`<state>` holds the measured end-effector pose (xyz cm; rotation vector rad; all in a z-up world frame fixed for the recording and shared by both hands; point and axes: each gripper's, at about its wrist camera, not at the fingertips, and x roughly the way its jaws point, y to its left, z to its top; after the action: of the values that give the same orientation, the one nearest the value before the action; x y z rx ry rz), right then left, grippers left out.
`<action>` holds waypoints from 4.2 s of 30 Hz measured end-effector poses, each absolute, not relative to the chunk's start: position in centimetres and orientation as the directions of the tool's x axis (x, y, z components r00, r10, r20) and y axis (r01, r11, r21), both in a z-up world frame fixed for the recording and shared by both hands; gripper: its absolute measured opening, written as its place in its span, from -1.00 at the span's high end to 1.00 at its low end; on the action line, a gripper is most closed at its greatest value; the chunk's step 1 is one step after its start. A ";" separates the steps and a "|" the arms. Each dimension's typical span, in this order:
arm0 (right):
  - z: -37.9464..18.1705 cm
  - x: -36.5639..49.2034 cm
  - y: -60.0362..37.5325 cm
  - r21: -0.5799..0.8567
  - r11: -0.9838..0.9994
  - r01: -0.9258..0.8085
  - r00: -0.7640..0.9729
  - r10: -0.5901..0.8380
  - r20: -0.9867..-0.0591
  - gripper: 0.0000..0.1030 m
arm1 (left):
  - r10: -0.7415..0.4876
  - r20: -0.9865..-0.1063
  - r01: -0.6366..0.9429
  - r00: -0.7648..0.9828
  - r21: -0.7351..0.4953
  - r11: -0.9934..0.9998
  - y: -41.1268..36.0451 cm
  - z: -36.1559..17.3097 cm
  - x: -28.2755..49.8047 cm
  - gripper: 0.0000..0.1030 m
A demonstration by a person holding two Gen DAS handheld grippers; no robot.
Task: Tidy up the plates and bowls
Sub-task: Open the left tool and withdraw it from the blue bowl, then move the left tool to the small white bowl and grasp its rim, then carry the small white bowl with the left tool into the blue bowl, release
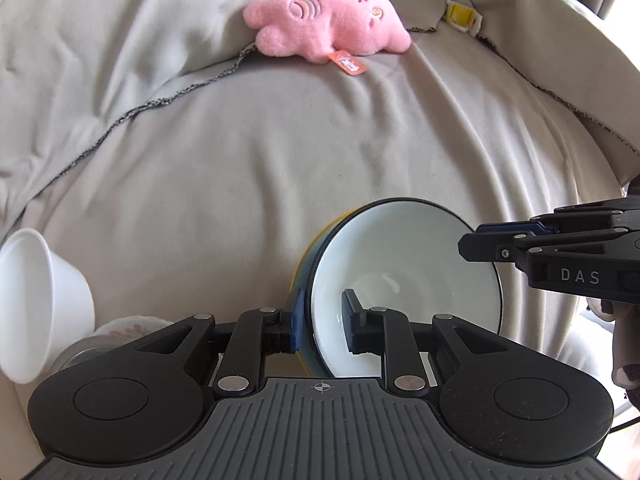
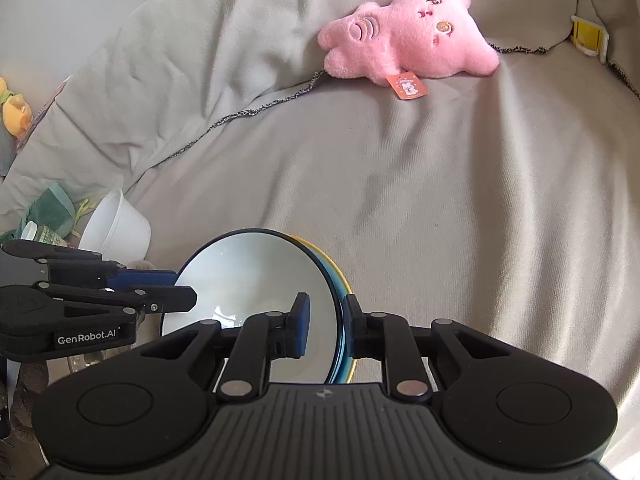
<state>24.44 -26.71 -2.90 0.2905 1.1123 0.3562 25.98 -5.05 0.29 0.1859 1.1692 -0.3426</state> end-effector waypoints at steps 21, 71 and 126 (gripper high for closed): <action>-2.5 23.5 -27.0 0.344 0.930 -0.129 0.433 0.365 -0.824 0.65 | -0.170 -0.917 0.361 0.361 -0.031 0.932 -4.1 -0.4 25.1 0.55; -5.0 36.1 8.7 0.256 0.942 -0.218 0.214 0.302 -0.929 0.62 | -0.200 -0.705 -0.352 0.680 -0.553 0.755 31.5 -8.1 25.8 0.54; -1.3 17.7 -26.5 0.314 0.946 -0.081 0.709 0.276 -0.649 0.10 | -0.267 -0.699 0.088 0.663 -0.282 0.955 -0.3 -1.7 14.7 0.37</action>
<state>17.72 -26.49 -1.30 0.2722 0.7588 0.2009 14.75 -0.35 -1.70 -0.2325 0.8237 -0.2025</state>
